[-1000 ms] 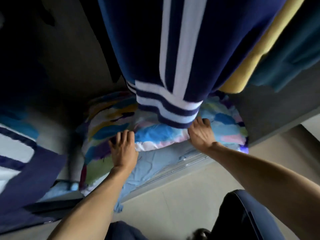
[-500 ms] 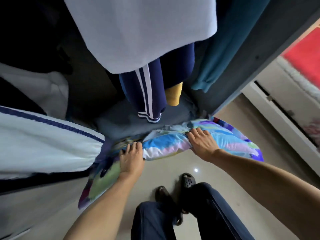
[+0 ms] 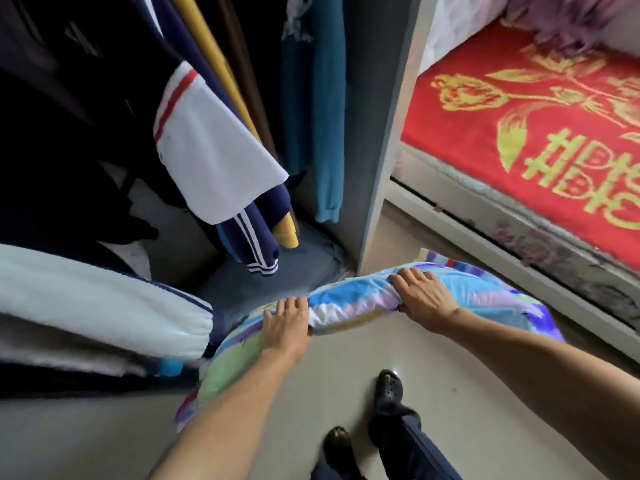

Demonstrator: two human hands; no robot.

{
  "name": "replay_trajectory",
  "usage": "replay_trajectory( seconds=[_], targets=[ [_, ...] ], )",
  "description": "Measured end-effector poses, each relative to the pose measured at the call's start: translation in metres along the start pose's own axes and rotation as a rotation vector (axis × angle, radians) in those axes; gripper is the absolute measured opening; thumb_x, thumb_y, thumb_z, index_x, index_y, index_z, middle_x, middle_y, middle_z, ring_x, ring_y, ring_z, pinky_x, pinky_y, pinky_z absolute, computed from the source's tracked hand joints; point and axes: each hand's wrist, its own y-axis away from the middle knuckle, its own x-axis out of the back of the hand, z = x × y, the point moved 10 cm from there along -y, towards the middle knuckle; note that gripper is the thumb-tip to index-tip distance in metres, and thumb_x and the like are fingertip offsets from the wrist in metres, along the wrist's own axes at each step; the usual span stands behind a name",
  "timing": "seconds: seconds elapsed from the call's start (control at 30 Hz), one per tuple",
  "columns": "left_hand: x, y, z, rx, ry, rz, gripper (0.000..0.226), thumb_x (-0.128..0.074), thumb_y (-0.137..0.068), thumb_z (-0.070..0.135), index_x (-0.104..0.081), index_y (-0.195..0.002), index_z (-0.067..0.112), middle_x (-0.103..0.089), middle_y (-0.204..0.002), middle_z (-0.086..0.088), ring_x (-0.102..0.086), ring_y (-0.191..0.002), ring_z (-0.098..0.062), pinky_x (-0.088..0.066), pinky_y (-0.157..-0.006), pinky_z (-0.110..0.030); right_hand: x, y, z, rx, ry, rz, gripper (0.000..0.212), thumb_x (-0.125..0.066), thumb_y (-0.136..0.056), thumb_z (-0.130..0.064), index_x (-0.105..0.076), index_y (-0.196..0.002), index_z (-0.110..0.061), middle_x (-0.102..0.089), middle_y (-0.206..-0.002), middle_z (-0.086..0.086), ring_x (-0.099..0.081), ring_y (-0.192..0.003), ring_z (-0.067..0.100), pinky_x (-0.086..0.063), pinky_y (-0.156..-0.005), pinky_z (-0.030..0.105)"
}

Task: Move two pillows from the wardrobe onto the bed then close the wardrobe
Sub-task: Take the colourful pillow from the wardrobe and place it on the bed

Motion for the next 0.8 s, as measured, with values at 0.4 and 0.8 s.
replay_trajectory(
  seconds=[0.4,0.8],
  targets=[
    [0.115,-0.047,0.187,-0.355,-0.118,0.163,0.038,-0.063,-0.081,0.029,-0.045,-0.112,0.017,-0.057,-0.112,-0.003,-0.055,-0.107,-0.025,-0.044,-0.082,-0.040,0.090,0.109,0.154,-0.311,0.035,0.168,0.043,-0.067,-0.077,-0.029,-0.057,-0.115,-0.010,-0.060,-0.104,0.012,-0.056,-0.096,0.033,-0.047,-0.075,0.042],
    [0.183,-0.141,0.447,-0.533,-0.114,0.198,0.031,-0.054,-0.083,0.027,-0.045,-0.111,0.018,-0.058,-0.115,-0.001,-0.056,-0.112,-0.024,-0.047,-0.084,-0.040,0.133,0.165,0.412,-0.489,0.102,0.195,0.048,-0.064,-0.080,-0.036,-0.051,-0.119,-0.012,-0.057,-0.113,0.010,-0.054,-0.103,0.031,-0.043,-0.082,0.043]
  ],
)
